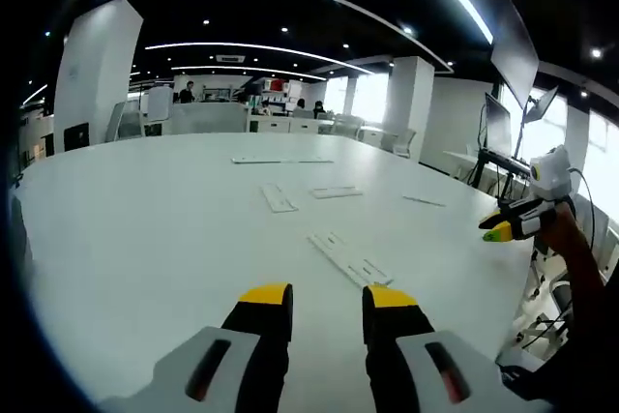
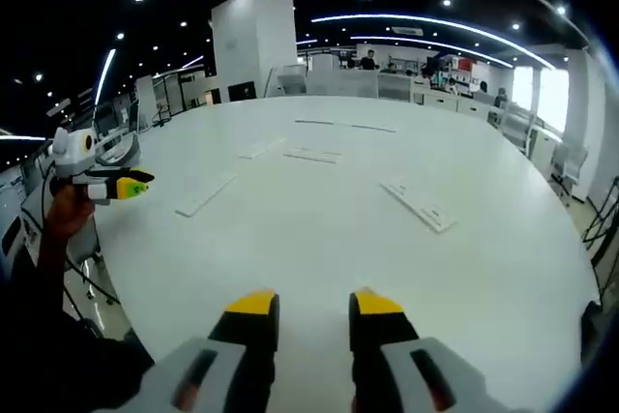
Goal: Locate the socket holder cover, grip the socket holder cover, clip it into the socket holder slot.
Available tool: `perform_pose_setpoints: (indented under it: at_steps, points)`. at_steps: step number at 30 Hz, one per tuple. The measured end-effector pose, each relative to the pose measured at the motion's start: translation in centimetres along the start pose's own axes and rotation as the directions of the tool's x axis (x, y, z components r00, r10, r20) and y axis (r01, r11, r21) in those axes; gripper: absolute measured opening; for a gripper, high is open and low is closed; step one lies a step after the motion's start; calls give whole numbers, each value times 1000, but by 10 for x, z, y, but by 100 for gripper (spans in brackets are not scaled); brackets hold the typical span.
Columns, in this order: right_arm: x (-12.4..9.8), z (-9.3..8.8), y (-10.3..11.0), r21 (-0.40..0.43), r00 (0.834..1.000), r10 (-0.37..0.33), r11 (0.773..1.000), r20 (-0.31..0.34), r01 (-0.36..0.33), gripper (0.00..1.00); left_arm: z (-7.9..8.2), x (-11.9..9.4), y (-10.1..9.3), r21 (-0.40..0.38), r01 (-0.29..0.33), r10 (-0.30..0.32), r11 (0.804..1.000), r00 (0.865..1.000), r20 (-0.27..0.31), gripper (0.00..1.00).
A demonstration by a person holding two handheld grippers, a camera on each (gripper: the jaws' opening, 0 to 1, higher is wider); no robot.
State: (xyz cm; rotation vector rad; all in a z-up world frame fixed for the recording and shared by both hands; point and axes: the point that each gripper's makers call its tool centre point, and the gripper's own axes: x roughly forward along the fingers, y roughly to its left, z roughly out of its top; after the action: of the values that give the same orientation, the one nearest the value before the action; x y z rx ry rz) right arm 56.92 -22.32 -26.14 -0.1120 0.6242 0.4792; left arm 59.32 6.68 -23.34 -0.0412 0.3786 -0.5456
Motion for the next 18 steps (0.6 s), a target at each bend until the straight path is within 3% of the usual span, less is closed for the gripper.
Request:
perform_pose_setpoints:
  at_steps: [18]
  points:
    - [4, 3, -1, -10, 1000, 1, 1000, -26, -2, 31, 1, 1, 4, -14, -5, 5, 1000, 1000, 0, 30]
